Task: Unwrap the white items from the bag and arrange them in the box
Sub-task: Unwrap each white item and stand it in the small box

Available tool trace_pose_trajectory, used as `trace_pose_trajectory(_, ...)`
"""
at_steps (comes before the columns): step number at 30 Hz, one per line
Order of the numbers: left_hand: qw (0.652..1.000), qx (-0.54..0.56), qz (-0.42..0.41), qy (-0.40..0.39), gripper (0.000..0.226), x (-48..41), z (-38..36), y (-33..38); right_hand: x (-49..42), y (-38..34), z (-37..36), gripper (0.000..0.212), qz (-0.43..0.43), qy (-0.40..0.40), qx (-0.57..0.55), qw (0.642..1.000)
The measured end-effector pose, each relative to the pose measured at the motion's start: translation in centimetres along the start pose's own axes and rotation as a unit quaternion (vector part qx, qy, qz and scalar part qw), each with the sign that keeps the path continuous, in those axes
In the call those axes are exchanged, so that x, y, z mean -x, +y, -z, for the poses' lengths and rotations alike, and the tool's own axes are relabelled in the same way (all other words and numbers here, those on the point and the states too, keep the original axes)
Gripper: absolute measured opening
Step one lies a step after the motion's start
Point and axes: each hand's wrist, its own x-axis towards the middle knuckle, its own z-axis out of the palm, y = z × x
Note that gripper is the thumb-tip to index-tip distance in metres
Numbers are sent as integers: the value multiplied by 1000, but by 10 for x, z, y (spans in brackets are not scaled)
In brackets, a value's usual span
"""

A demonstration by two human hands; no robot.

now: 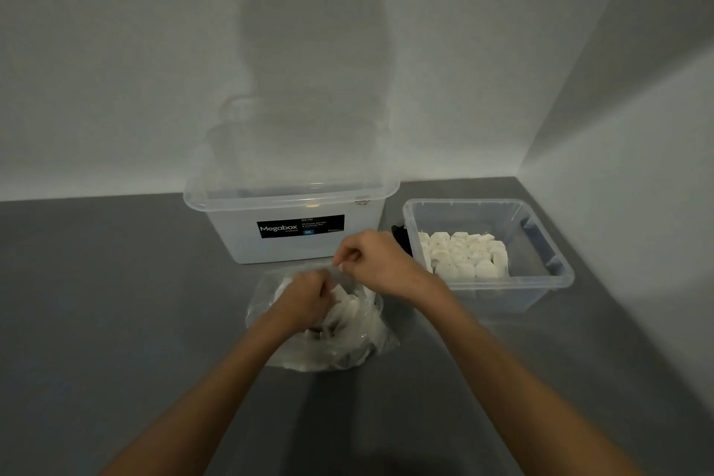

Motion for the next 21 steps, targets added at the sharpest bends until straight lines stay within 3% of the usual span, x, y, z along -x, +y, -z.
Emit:
trace_pose_trajectory(3,999,19,-7,42,6,13,20,-1,2,3,0,20,-7,40,-52,998)
trace_pose_trajectory(9,990,104,-30,92,6,40,70,-2,5,4,-22,22,-19,95,-106,990)
trace_pose_trajectory(14,976,190,-58,94,12,53,86,-2,4,-4,-41,14,-11,58,-170,984)
trace_pose_trajectory(17,961,250,-45,110,21,56,89,-2,4,-10,-43,5,-33,37,-283,958)
trace_pose_trajectory(21,945,286,-22,159,26,62,83,-4,3,-14,-43,12,-85,21,-376,922)
